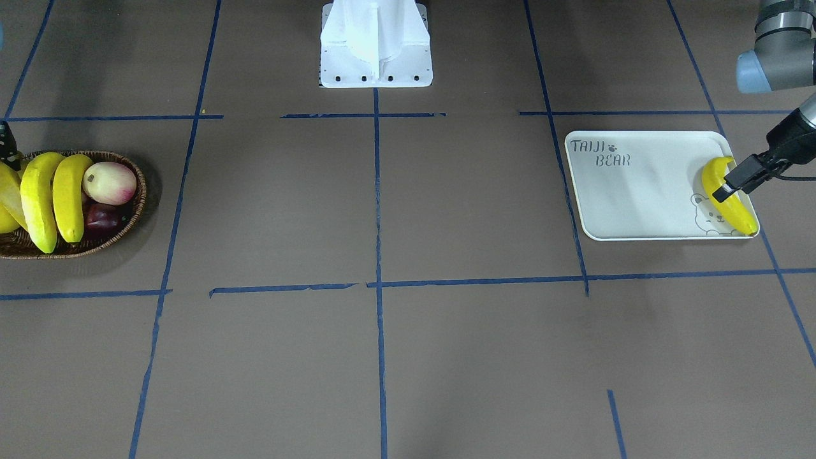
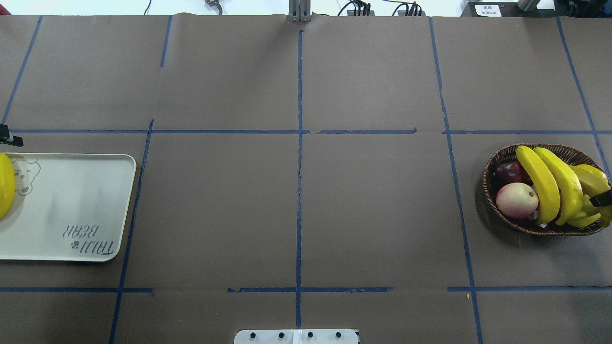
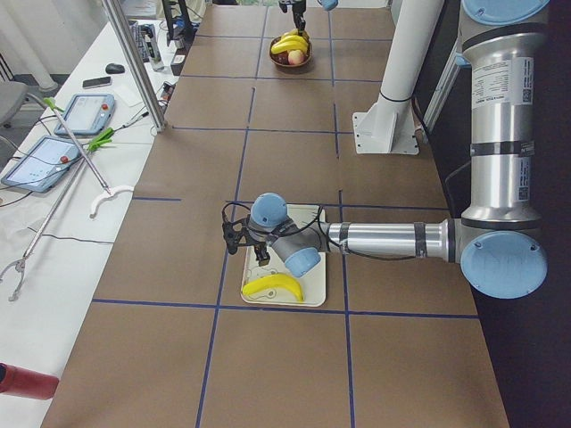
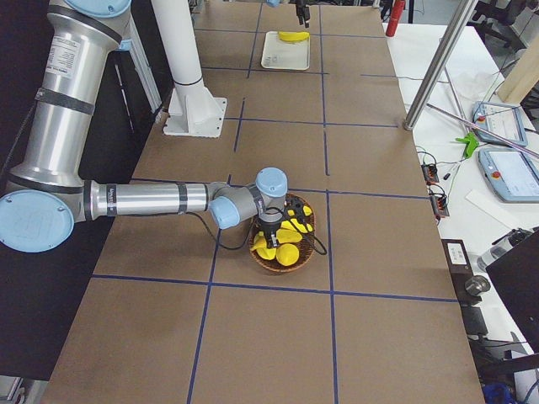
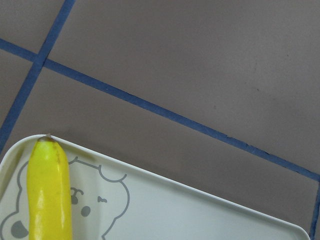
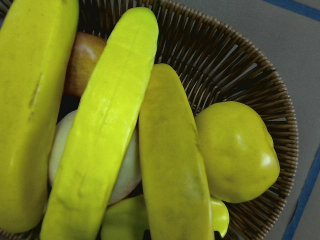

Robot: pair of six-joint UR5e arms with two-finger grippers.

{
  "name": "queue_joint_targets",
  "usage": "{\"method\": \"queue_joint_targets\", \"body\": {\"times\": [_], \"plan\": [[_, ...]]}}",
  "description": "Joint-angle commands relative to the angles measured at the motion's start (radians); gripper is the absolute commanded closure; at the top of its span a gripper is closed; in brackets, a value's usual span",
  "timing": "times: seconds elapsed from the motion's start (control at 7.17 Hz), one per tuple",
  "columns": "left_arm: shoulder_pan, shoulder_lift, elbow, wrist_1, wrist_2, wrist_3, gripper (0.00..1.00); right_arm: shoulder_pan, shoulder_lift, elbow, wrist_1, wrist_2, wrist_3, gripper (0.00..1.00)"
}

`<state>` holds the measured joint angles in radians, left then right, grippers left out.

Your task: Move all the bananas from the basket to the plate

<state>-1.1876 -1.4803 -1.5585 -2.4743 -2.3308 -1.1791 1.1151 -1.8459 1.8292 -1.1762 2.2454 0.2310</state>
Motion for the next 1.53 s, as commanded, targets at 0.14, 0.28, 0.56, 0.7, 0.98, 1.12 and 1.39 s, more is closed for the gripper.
{"method": "queue_joint_targets", "body": {"times": [0.14,0.28,0.56,0.7,0.98,1.12,1.39], "plan": [[0.006,-0.002,-0.002,0.0,0.002,-0.002,0.0,0.087,0.002,0.044,-0.003,-0.004,-0.005,0.99],[0.008,-0.005,-0.002,0.0,0.002,-0.001,0.0,0.124,0.004,0.067,-0.008,-0.001,-0.006,0.99],[0.02,-0.006,-0.014,-0.029,0.001,-0.004,0.0,0.137,0.048,0.098,-0.016,0.009,0.017,1.0],[0.022,-0.008,-0.011,-0.111,0.001,-0.004,0.0,0.135,0.083,0.097,-0.007,0.019,0.046,1.0],[0.022,-0.055,-0.018,-0.146,0.001,-0.005,0.0,0.109,0.15,0.093,-0.003,0.054,0.077,1.0],[0.025,-0.089,-0.028,-0.159,-0.001,0.004,0.0,0.074,0.201,0.091,-0.002,0.084,0.175,1.0],[0.092,-0.175,-0.034,-0.183,-0.005,-0.052,0.0,-0.016,0.311,0.091,0.003,0.086,0.362,1.0]]}}
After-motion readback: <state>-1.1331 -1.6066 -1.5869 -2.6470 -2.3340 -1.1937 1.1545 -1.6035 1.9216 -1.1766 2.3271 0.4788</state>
